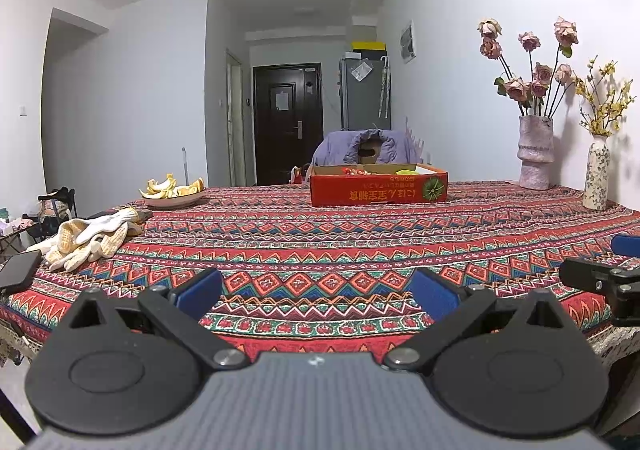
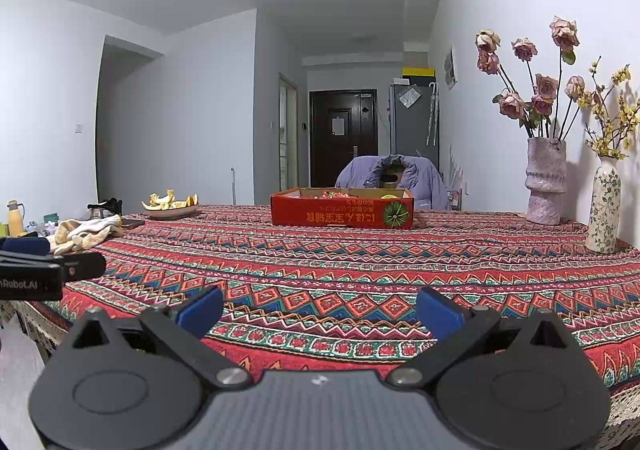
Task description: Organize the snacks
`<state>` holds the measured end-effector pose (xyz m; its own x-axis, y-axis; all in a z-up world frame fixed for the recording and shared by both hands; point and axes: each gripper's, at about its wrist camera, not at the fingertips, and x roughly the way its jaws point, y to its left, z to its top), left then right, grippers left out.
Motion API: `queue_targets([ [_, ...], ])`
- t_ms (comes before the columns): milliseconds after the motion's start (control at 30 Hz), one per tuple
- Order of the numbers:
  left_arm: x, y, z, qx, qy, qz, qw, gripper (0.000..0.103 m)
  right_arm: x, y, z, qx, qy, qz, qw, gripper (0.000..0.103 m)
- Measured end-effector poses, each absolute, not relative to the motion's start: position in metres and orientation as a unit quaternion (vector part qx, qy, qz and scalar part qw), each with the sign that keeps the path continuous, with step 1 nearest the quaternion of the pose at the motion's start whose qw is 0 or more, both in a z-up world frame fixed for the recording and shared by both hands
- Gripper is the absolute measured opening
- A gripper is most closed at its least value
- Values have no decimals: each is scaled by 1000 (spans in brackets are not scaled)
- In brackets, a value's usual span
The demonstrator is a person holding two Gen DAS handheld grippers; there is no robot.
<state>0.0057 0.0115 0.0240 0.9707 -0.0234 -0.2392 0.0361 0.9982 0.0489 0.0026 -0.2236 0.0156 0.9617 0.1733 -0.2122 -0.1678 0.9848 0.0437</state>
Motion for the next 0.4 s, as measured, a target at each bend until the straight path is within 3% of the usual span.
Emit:
queue_targets([
  [400,7,12,23,21,122,-23,992,103,-1,-223,15,9,101,84,991,103],
])
